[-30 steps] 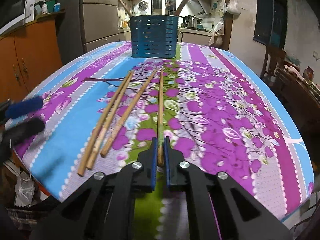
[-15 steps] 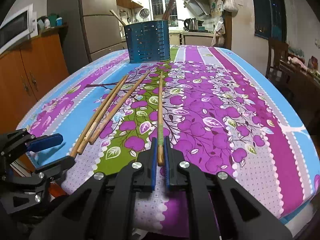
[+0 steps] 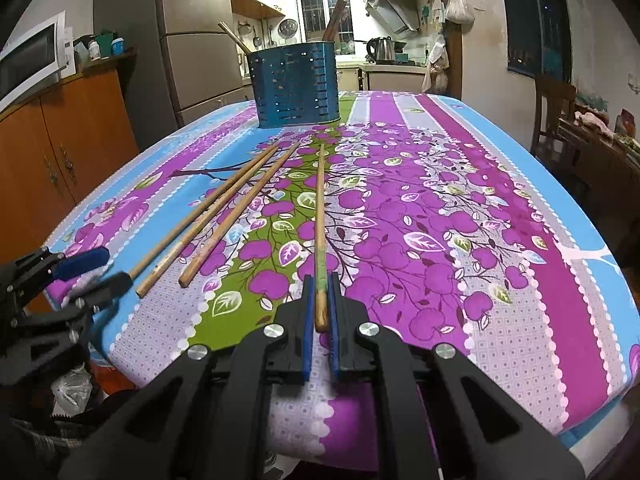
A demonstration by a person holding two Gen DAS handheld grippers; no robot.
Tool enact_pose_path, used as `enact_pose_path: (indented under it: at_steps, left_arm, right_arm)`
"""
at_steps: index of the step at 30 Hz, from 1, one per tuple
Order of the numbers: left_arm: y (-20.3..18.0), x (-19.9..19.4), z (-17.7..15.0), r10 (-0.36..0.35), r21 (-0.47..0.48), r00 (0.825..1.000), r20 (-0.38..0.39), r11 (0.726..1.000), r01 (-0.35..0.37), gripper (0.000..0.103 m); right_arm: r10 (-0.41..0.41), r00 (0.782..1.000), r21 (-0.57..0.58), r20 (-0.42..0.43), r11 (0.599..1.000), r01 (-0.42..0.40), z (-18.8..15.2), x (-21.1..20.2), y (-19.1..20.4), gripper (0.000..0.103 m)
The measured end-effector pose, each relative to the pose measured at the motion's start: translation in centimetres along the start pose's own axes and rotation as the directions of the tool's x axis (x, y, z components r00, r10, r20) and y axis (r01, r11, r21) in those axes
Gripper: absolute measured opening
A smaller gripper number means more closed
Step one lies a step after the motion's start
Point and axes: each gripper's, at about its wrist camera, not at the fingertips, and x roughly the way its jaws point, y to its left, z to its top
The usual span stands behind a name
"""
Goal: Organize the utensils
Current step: 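Grasp a chopstick with the right gripper while the left gripper grasps another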
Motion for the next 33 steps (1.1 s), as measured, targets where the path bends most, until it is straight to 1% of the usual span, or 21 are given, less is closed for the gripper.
enact_pose_path:
  at_steps: [4,6,7,10,12,19,23,26,30,33]
  left_arm:
    - [-0.7,-0.1,-0.1,0.007,0.040,1.000,0.027,0.999,-0.008,0.043]
    - [-1.1,0.0,-0.1,0.012,0.061,0.999,0.040,0.998,-0.015,0.043]
    - [-1.2,0.0,-0.1,0.009,0.065,0.999,0.044,0.998,-0.012,0.042]
    - [-1.8,0.0,-0.3,0.001,0.087,0.998,0.059,0.996,-0.006,0.029]
    - [-2.4,0.0,-0.4,0.016,0.110,0.997,0.074,0.994,-0.024,0.026]
    - [-2.2,0.4,0.0,0.015,0.093,0.996,0.087,0.995,-0.023,0.026]
    - [-2.4,0.6,0.0,0.015,0.111,0.995,0.098,0.993,-0.026,0.026]
    - [-2.4,0.8,0.1,0.009,0.107,0.995,0.098,0.994,-0.020,0.026]
    - [-2.6,1.1,0.3,0.018,0.125,0.994,0.105,0.992,-0.031,0.026]
    - [-2.2,1.2,0.2,0.015,0.116,0.995,0.101,0.993,-0.027,0.027]
  right_arm:
    - [-0.018,1.000,-0.010,0.017,1.000,0.018,-0.3,-0.1,0.3,0.005]
    - [-0.050,0.998,-0.033,0.033,0.998,0.051,-0.6,-0.1,0.9,0.006]
    - [-0.067,0.997,-0.050,0.046,0.996,0.069,-0.8,-0.1,1.2,0.006]
    - [-0.088,0.993,-0.051,0.080,0.994,0.092,-1.3,-0.2,1.5,0.006]
    - [-0.097,0.991,-0.059,0.088,0.993,0.103,-1.4,-0.2,1.7,0.006]
    - [-0.088,0.991,-0.053,0.099,0.994,0.094,-1.5,-0.2,1.4,0.006]
    - [-0.088,0.991,-0.056,0.098,0.994,0.094,-1.6,-0.2,1.4,0.006]
    - [-0.087,0.991,-0.057,0.097,0.994,0.093,-1.6,-0.2,1.4,0.006]
    - [-0.086,0.992,-0.056,0.097,0.994,0.092,-1.5,-0.2,1.4,0.006]
    - [-0.084,0.992,-0.059,0.095,0.994,0.090,-1.6,-0.2,1.5,0.006]
